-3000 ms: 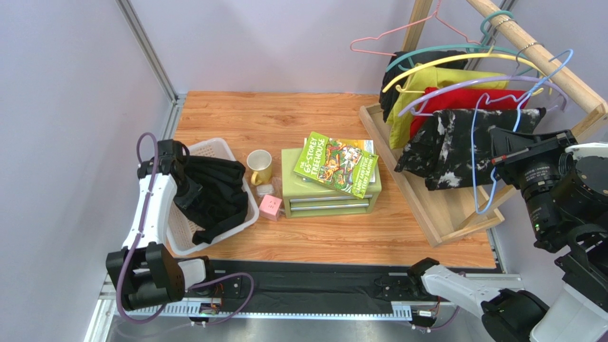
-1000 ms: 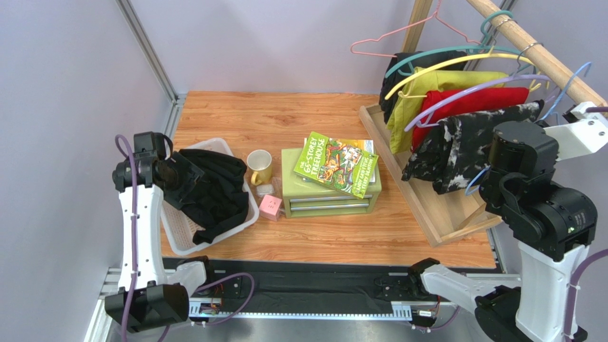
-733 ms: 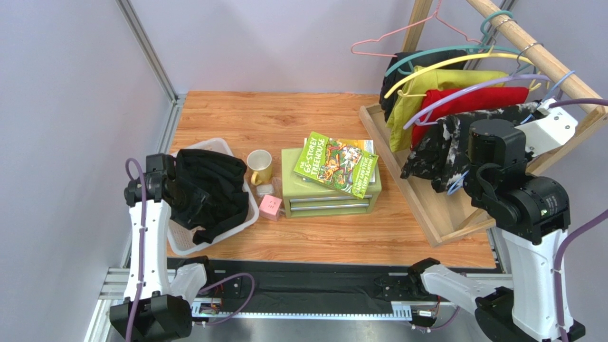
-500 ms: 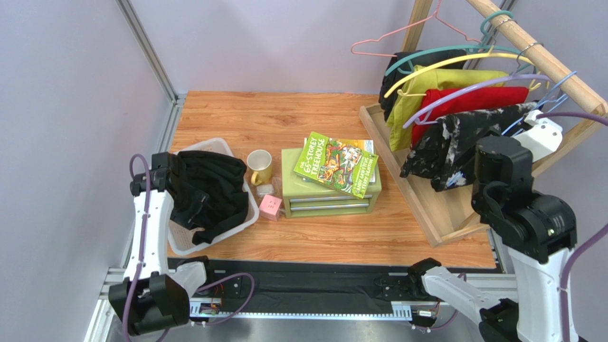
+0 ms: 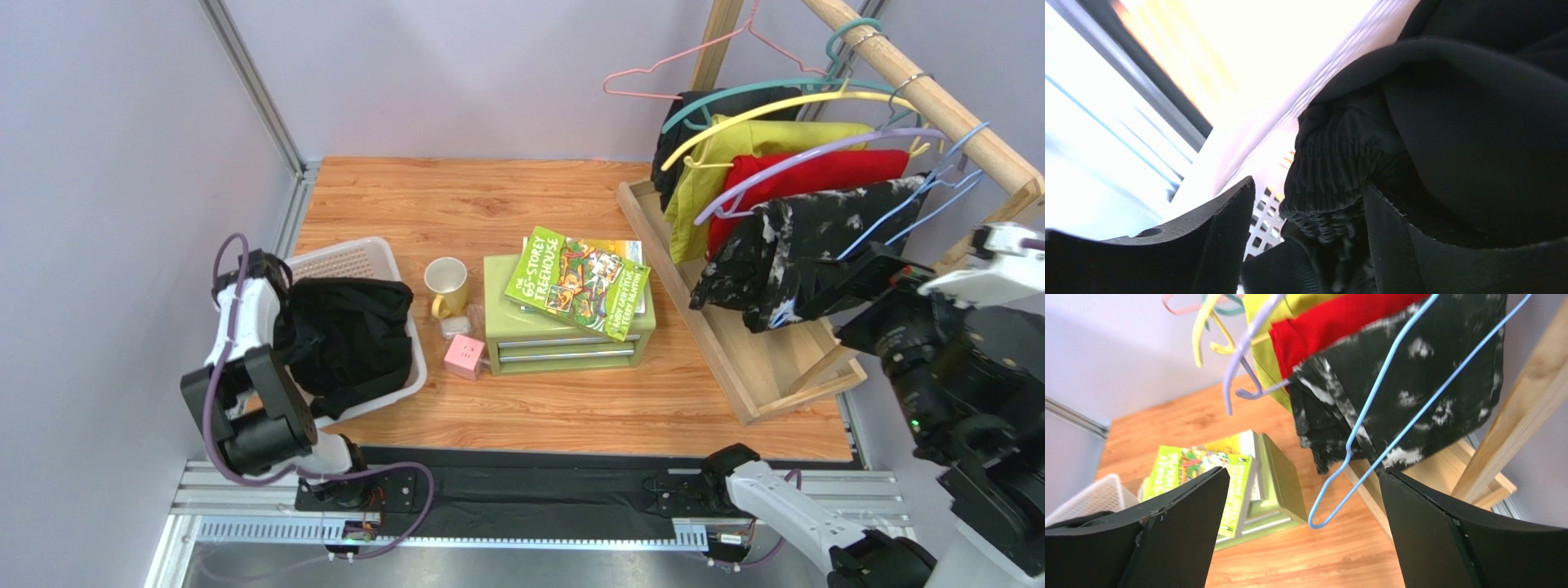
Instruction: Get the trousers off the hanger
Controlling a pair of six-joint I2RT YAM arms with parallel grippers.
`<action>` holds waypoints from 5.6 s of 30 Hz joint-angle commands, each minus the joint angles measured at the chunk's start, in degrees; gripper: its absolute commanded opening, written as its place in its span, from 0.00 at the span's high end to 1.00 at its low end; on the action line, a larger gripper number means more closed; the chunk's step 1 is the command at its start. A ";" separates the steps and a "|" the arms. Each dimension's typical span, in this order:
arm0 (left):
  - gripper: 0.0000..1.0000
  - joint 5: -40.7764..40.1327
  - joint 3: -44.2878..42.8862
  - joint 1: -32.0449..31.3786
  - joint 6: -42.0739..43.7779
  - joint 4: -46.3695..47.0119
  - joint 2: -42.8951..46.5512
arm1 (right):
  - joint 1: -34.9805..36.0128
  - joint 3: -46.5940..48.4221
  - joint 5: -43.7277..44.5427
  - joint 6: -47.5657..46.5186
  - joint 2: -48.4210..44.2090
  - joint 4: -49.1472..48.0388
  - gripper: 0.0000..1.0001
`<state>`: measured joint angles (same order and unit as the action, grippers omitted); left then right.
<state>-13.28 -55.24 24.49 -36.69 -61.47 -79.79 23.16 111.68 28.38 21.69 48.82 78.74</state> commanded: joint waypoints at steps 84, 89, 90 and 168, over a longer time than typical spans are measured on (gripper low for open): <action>0.18 42.28 -52.68 -44.27 7.95 10.76 8.95 | -27.90 3.19 -17.04 25.23 22.46 -31.54 1.00; 0.18 45.09 -52.42 -44.27 5.75 11.81 8.42 | -27.99 3.72 -18.80 30.77 21.06 -31.54 1.00; 0.18 45.27 -52.34 -44.27 5.58 11.90 8.42 | -27.99 3.90 -18.98 32.00 20.45 -31.37 1.00; 0.19 51.24 -41.52 -51.74 -2.86 12.08 20.81 | -28.43 8.28 -73.99 34.64 -6.20 -9.74 1.00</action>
<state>37.19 -96.27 -26.96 -37.45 -50.74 -59.99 -5.39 115.87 -36.88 55.59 41.93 80.40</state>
